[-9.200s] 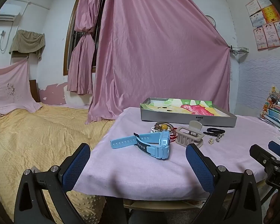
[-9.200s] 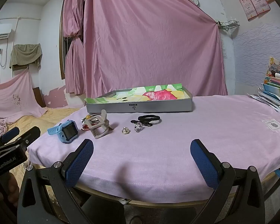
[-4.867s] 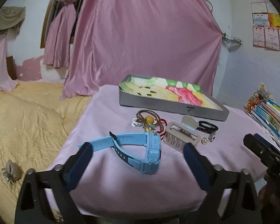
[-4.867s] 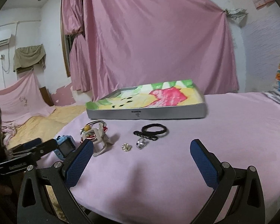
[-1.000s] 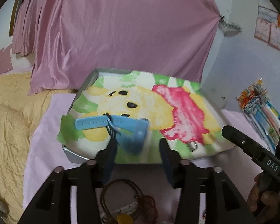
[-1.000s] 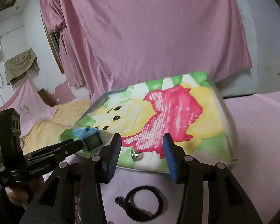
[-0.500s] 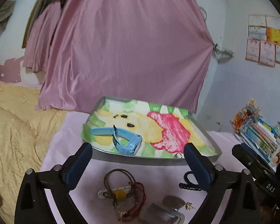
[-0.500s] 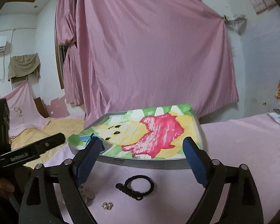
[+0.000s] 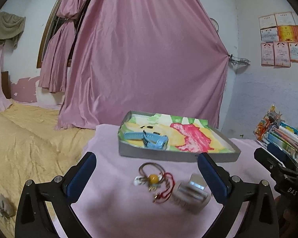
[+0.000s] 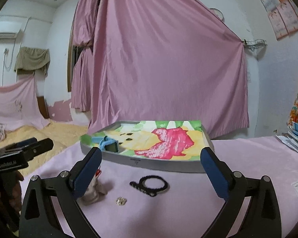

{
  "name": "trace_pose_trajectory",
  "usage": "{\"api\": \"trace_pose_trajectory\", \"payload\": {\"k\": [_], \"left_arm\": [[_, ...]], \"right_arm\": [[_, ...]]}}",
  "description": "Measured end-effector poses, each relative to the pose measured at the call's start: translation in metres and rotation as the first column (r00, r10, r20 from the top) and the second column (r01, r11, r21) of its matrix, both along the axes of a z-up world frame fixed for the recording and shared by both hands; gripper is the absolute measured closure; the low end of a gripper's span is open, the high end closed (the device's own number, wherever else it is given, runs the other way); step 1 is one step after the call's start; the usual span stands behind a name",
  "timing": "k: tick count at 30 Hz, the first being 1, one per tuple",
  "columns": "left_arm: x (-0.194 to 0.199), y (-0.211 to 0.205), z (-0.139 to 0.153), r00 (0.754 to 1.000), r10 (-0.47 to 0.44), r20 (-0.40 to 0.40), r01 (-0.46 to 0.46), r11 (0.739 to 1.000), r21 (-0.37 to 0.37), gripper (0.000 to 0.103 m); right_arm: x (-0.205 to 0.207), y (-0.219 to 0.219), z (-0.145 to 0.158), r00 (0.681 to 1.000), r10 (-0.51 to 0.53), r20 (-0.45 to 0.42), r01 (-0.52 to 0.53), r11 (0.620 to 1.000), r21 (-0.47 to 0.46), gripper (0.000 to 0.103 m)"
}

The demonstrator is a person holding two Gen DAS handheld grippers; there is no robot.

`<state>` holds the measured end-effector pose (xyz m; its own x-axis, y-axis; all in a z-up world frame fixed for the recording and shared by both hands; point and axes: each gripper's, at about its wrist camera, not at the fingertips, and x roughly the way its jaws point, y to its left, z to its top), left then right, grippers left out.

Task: Organize jewelry
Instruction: 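Withdraw both tools from the tray back toward the remaining jewelry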

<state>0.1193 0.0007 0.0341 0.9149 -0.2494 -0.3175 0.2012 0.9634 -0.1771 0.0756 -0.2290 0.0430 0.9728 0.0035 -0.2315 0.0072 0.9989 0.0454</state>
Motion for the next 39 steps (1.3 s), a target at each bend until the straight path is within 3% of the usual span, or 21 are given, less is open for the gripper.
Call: {"api": "trace_pose_trajectory", "payload": {"k": [11,18,23,25,27,31,35,39], "left_arm": [[-0.011,0.008,-0.020,0.999,-0.021,-0.036,0.024,0.997,0.073,0.001],[0.002,0.003,-0.029,0.991,-0.053,-0.127,0.067,0.992,0.110,0.001],[0.014,0.004,-0.034,0.976,-0.082,-0.202,0.099,0.992,0.075,0.001],[0.018,0.003,-0.036,0.968,-0.101,-0.229,0.117,0.991,0.058,0.001],[0.020,0.001,-0.038,0.963,-0.115,-0.244,0.130,0.990,0.049,0.001],[0.022,-0.007,-0.041,0.955,-0.142,-0.262,0.161,0.986,0.053,0.013],[0.024,-0.014,-0.045,0.945,-0.154,-0.289,0.182,0.981,0.071,0.022],[0.032,-0.018,-0.047,0.933,-0.156,-0.325,0.195,0.977,0.089,0.035]], "right_arm": [[0.004,0.010,-0.024,0.986,0.030,-0.164,-0.032,0.999,-0.010,0.005],[0.015,0.007,-0.034,0.965,0.056,-0.256,-0.052,0.998,0.026,0.005],[0.023,0.011,-0.038,0.952,0.069,-0.299,-0.062,0.998,0.032,0.006],[0.026,0.011,-0.040,0.943,0.084,-0.321,-0.075,0.996,0.042,0.012],[0.030,0.014,-0.042,0.935,0.094,-0.341,-0.085,0.996,0.041,0.034],[0.038,0.016,-0.049,0.914,0.112,-0.390,-0.098,0.994,0.057,0.043],[0.044,0.016,-0.053,0.899,0.135,-0.417,-0.114,0.991,0.075,0.060],[0.050,0.019,-0.053,0.887,0.147,-0.438,-0.122,0.989,0.085,0.062]]}}
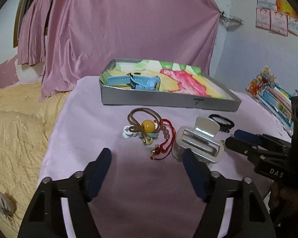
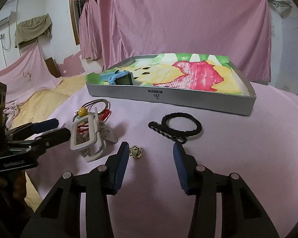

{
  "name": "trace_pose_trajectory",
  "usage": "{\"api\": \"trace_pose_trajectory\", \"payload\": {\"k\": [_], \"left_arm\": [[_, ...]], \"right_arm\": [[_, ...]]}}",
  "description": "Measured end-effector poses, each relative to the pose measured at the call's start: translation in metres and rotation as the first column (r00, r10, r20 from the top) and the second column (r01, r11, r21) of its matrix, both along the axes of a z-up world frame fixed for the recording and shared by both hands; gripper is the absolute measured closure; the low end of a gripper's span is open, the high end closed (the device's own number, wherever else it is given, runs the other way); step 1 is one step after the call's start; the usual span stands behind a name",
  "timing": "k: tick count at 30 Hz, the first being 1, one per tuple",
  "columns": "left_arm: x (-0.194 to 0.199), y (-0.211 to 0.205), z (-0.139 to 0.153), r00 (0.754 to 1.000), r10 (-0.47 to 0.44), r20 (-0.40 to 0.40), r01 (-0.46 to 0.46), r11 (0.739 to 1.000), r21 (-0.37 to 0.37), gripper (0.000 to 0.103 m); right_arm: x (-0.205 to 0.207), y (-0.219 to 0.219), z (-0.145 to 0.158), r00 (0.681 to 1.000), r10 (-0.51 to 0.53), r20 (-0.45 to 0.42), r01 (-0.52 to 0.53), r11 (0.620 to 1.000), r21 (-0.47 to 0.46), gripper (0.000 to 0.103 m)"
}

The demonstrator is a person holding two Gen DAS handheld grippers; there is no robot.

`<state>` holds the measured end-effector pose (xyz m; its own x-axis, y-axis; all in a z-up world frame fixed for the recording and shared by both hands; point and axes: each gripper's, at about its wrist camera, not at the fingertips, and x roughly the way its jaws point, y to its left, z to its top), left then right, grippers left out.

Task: Organize jewelry
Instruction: 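Withdraw both tools from the tray back toward the remaining jewelry, then grasp a small charm with the left gripper while the right gripper grasps a silver ring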

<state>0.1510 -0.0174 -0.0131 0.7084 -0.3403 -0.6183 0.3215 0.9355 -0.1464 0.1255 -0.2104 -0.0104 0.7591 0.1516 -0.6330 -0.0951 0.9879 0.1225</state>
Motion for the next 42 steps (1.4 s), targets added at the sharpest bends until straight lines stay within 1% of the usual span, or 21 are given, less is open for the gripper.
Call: {"api": "trace_pose_trajectory", "payload": {"k": [1,3,5,7,8,9,11,14,17,22,24,28,29,30,42], "left_arm": [[0.002,-0.001,0.000,1.000,-0.004,-0.009,0.004,1.000,0.004,0.036],[0.006,-0.003,-0.001,1.000,-0.012,-0.025,0.012,1.000,0.011,0.043],[0.010,-0.004,-0.002,0.999,-0.014,-0.042,0.015,1.000,0.016,0.049],[0.014,-0.005,-0.002,0.999,-0.013,-0.052,0.014,1.000,0.018,0.051],[0.014,-0.005,-0.001,0.998,-0.017,-0.052,0.017,1.000,0.016,0.055],[0.015,-0.005,-0.001,0.998,-0.019,-0.053,0.019,1.000,0.013,0.062],[0.016,-0.005,-0.001,0.998,-0.019,-0.057,0.020,1.000,0.011,0.070],[0.017,-0.004,-0.002,0.998,-0.016,-0.058,0.016,1.000,0.011,0.076],[0.018,-0.005,-0.002,0.998,-0.023,-0.058,0.024,1.000,0.011,0.078],[0.018,-0.010,-0.003,0.997,-0.050,-0.059,0.051,0.998,0.022,0.085],[0.017,-0.011,-0.003,0.997,-0.055,-0.056,0.057,0.998,0.028,0.087],[0.018,-0.012,-0.003,0.997,-0.055,-0.059,0.056,0.998,0.016,0.092],[0.018,-0.013,-0.002,0.997,-0.057,-0.059,0.058,0.998,0.014,0.093],[0.018,-0.013,-0.002,0.997,-0.056,-0.059,0.057,0.998,0.016,0.093],[0.020,-0.015,-0.002,0.997,-0.059,-0.058,0.060,0.998,0.018,0.093]], "right_arm": [[0.002,0.001,0.000,1.000,0.003,-0.005,-0.003,1.000,-0.001,0.063],[0.005,0.004,0.000,1.000,0.011,-0.016,-0.011,1.000,-0.005,0.069],[0.006,0.004,-0.001,1.000,0.016,-0.025,-0.016,1.000,-0.002,0.071],[0.007,0.005,0.000,0.999,0.020,-0.031,-0.020,1.000,0.001,0.071],[0.007,0.005,0.000,0.999,0.021,-0.031,-0.021,1.000,0.001,0.071],[0.007,0.005,0.000,0.999,0.022,-0.031,-0.022,1.000,0.001,0.071],[0.008,0.005,0.000,0.999,0.023,-0.031,-0.022,1.000,0.002,0.071],[0.009,0.007,0.001,0.999,0.027,-0.034,-0.027,1.000,0.001,0.072],[0.010,0.009,0.000,0.999,0.035,-0.039,-0.035,0.999,0.004,0.077],[0.011,0.013,-0.001,0.998,0.047,-0.045,-0.048,0.999,-0.007,0.077],[0.012,0.014,-0.002,0.998,0.050,-0.049,-0.051,0.999,-0.009,0.084],[0.014,0.013,-0.003,0.997,0.052,-0.052,-0.053,0.999,-0.009,0.084],[0.013,0.013,-0.003,0.997,0.055,-0.051,-0.055,0.998,-0.007,0.086],[0.014,0.012,-0.003,0.997,0.055,-0.051,-0.055,0.998,-0.006,0.089],[0.014,0.012,-0.004,0.997,0.055,-0.051,-0.055,0.998,-0.003,0.089]]}}
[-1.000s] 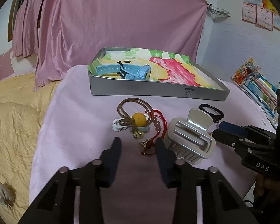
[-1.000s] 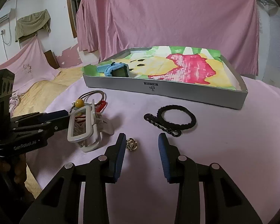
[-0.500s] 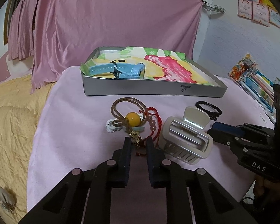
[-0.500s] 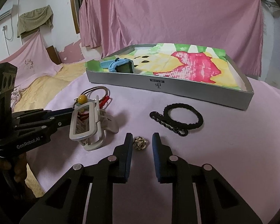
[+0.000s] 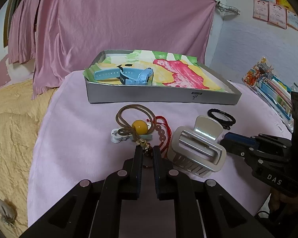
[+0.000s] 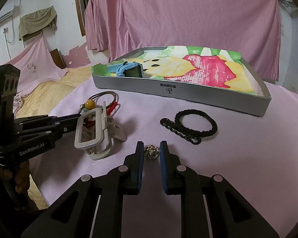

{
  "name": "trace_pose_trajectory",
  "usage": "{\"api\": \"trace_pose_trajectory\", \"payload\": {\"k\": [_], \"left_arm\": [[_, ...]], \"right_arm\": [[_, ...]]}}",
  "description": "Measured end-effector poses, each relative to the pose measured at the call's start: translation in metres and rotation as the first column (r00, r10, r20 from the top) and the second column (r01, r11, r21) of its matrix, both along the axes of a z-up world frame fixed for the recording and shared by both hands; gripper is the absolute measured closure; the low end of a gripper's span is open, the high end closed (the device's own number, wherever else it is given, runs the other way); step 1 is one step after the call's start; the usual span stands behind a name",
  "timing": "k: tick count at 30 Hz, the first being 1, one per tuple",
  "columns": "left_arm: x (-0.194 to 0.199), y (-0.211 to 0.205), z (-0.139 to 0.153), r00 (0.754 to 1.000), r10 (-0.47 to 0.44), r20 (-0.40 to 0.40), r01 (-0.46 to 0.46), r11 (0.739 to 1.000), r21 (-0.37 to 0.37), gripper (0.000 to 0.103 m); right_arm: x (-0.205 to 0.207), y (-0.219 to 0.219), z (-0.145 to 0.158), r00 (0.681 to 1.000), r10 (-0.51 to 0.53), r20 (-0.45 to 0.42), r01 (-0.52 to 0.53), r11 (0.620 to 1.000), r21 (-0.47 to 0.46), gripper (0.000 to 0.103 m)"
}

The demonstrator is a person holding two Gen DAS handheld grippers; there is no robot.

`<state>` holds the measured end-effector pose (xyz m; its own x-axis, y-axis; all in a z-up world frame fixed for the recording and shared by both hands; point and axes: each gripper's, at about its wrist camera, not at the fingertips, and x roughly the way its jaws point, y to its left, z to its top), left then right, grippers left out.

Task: Organize jewelry
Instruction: 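Grasp a small charm with the left gripper while the right gripper grasps a silver ring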

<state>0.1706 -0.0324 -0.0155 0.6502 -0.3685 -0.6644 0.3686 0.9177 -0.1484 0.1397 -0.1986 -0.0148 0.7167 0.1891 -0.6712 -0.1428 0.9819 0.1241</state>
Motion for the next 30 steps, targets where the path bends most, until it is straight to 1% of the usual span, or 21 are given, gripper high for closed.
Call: {"api": "trace_pose_trajectory", "payload": {"k": [12,20,26,30], "left_arm": [[-0.002,0.000,0.001,1.000,0.004,0.003,-0.004,1.000,-0.013,0.094],[-0.017,0.005,-0.002,1.000,0.024,0.013,-0.023,0.998,-0.054,0.094],[-0.029,0.011,0.002,0.998,0.047,0.048,-0.043,0.996,-0.084,0.094],[-0.034,0.014,0.008,0.995,0.060,0.078,-0.052,0.993,-0.102,0.094]], "right_arm": [[-0.001,0.000,-0.001,1.000,0.003,0.004,-0.003,1.000,0.010,0.090],[-0.006,0.001,-0.002,1.000,0.014,0.014,-0.014,0.999,0.032,0.090],[-0.012,0.000,-0.001,0.999,0.022,0.030,-0.024,0.998,0.053,0.090],[-0.016,-0.002,0.006,0.998,0.023,0.061,-0.026,0.998,0.061,0.090]]}}
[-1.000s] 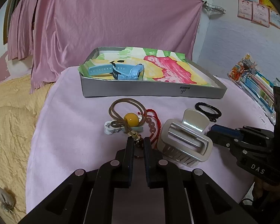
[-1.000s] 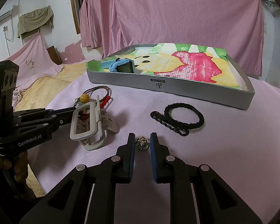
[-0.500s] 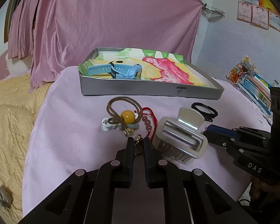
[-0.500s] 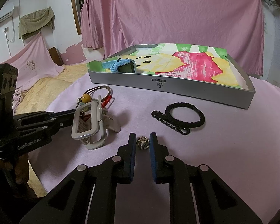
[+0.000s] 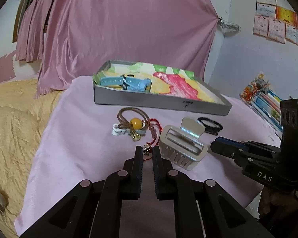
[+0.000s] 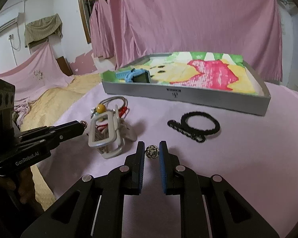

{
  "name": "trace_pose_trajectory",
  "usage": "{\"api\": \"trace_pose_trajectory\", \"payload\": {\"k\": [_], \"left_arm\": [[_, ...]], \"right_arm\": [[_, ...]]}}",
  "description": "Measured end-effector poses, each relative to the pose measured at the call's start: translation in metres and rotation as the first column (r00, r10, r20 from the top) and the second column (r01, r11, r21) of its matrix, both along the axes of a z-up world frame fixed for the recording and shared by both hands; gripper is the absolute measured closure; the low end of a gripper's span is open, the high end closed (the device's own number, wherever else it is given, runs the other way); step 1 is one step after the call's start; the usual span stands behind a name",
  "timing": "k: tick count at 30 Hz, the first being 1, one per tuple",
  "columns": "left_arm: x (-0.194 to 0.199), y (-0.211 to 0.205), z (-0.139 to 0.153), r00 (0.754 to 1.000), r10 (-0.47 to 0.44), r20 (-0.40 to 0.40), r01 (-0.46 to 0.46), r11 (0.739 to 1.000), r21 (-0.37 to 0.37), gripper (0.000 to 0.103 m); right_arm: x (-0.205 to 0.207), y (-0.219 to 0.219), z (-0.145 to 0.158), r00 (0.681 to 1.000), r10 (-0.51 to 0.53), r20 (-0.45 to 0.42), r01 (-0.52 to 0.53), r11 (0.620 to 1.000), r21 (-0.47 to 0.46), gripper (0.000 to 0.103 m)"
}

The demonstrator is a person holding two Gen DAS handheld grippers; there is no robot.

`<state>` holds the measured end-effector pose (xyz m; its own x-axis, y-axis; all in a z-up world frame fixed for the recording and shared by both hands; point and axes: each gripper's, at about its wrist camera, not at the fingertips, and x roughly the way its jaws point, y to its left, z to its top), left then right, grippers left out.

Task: Organize jewelry
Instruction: 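Grasp a small charm with the left gripper while the right gripper grasps a silver ring, then place the charm and ring into the grey tray and open both grippers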

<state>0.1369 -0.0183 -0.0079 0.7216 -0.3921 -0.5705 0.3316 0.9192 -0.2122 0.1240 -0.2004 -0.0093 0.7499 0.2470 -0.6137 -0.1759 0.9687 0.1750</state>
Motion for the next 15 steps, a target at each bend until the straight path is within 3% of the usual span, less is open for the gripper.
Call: {"api": "trace_pose_trajectory", "payload": {"k": [7,15], "left_arm": [[0.009,-0.003,0.020,0.998,-0.001,0.065,0.002,1.000,-0.006,0.094],[0.049,-0.027,0.052,0.992,-0.057,0.110,0.059,0.998,-0.015,0.094]], "right_arm": [[0.003,-0.012,0.026,0.997,-0.005,0.082,0.005,1.000,0.002,0.090],[0.031,-0.038,0.053,0.987,-0.050,0.151,0.053,0.998,-0.016,0.090]]}}
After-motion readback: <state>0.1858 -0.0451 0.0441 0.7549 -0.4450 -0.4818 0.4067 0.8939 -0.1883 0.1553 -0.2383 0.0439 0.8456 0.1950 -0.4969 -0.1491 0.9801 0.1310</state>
